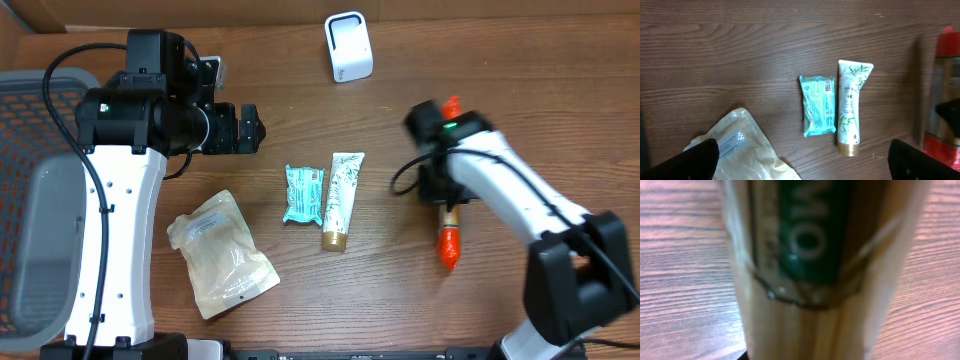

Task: Scan the item barcode
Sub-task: 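Carry the spaghetti package to the white scanner and hold its barcode there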

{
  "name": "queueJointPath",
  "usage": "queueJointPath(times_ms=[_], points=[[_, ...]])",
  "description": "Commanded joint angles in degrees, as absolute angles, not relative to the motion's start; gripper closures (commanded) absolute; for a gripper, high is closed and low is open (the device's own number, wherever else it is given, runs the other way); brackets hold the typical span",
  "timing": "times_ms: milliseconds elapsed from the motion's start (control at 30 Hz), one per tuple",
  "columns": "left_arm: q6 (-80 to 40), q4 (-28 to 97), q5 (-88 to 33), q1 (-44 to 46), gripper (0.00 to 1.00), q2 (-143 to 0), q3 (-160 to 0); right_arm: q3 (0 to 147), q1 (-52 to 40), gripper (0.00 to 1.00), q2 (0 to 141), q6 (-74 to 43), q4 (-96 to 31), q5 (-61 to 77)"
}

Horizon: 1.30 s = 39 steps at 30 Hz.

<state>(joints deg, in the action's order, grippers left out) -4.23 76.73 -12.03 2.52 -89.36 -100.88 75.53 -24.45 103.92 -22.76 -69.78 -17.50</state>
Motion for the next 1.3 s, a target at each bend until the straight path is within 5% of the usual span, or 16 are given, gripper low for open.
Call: queueJointPath(times_ms=[0,67,167,567,967,1267], points=[[-3.16,76.66,-12.93,2.44,0.0,-88.01,-102.52,76.14,-28.62,0.49,105.78,-27.0,-69.91,-24.8],[-3.16,76.66,-12.93,2.44,0.0,-88.01,-102.52,76.18,-30.41,0.27,105.86,-27.05,-69.6,-24.34],[-3.16,76.66,-12.93,2.44,0.0,-88.01,-102.52,76.49,-31.16,0.14,105.86,-27.05,-69.56,-23.68],[-3.16,76.66,-12.93,2.44,0.0,-88.01,-102.52,75.7,-32.62,0.13,105.89,-26.81,-69.21,-11.88],[-3.16,76.66,-12.93,2.44,0.0,-88.01,-102.52,65.78,-33.58,0.27,105.89,-27.03,-58.54,-15.99],[-3.16,76.66,-12.93,2.44,0.0,-88.01,-102.52,60.66,-33.69,0.53,105.89,-27.05,-55.37,-19.9]])
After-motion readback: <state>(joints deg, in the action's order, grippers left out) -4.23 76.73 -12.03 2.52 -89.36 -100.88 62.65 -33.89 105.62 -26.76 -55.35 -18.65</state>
